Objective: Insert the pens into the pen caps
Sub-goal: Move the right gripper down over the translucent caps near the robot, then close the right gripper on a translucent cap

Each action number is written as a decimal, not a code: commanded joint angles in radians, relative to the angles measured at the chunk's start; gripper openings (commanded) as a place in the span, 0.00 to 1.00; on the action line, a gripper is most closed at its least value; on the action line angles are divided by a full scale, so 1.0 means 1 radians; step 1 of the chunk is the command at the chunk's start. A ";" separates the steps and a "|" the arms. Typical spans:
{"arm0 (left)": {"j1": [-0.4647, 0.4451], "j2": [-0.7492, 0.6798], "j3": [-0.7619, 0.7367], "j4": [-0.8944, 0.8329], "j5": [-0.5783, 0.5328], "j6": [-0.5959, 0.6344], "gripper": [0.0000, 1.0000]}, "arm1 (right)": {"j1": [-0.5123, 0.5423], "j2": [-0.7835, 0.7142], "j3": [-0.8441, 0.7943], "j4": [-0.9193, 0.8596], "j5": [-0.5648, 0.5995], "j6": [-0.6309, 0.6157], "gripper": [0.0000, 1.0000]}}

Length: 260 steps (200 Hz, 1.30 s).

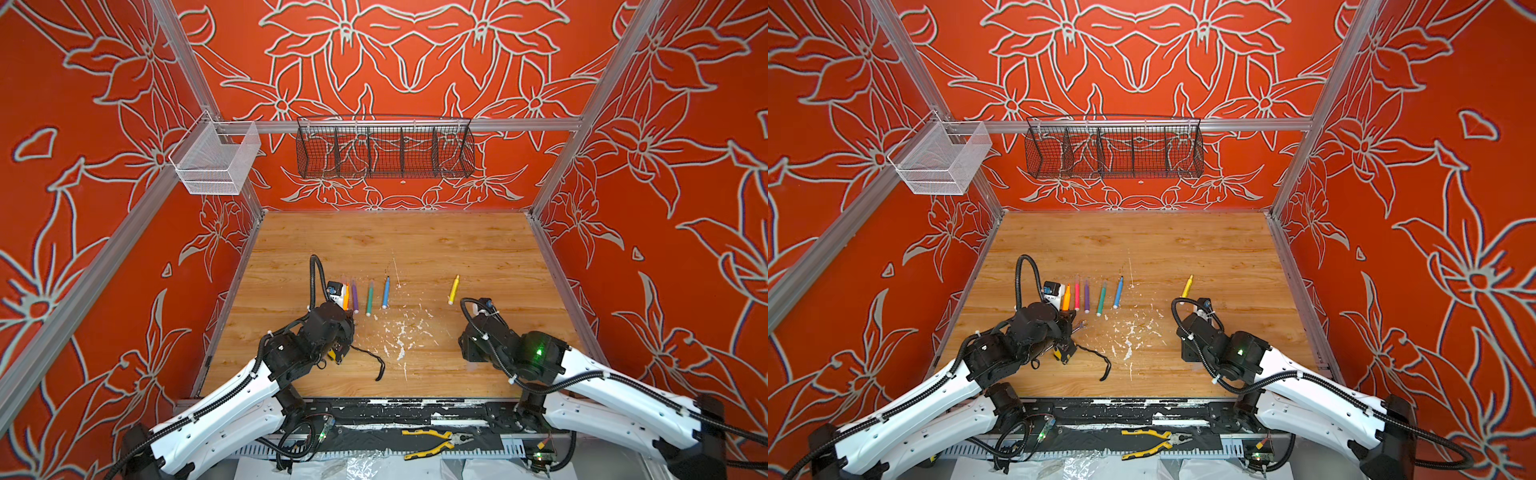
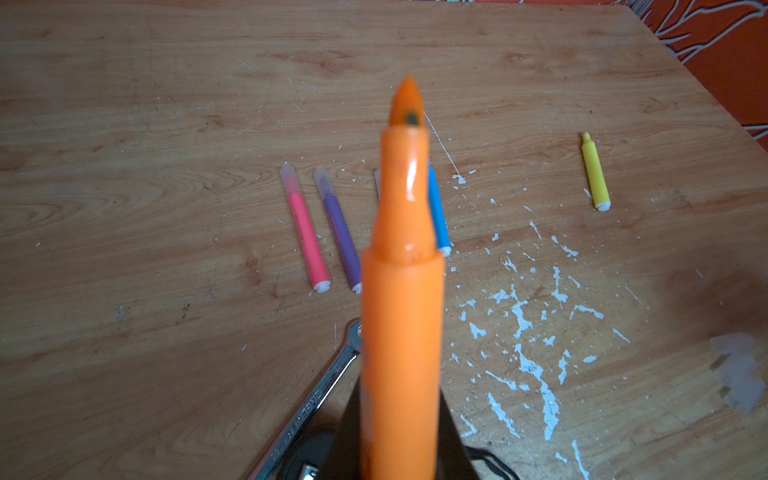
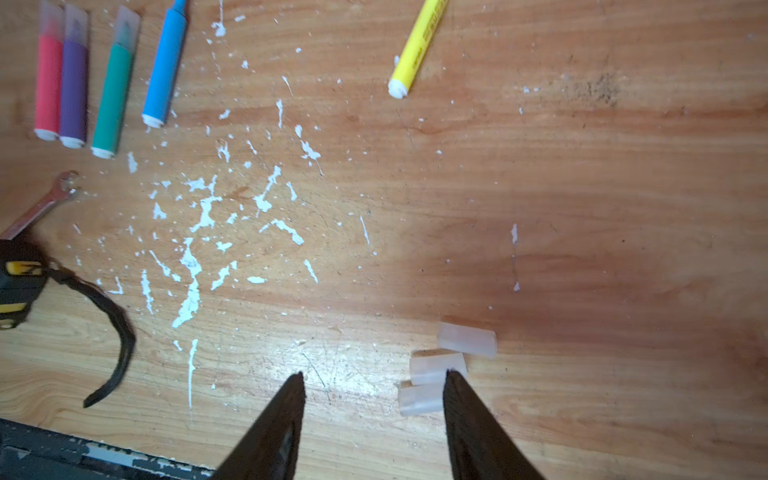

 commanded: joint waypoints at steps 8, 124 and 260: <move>0.002 0.004 -0.005 -0.025 -0.020 -0.026 0.00 | 0.003 0.014 -0.024 -0.061 0.002 0.060 0.56; 0.001 -0.005 -0.011 -0.026 -0.013 -0.035 0.00 | -0.028 0.035 -0.223 0.097 -0.060 0.116 0.63; 0.001 -0.003 -0.012 -0.024 -0.009 -0.036 0.00 | -0.219 0.048 -0.313 0.334 -0.163 0.031 0.65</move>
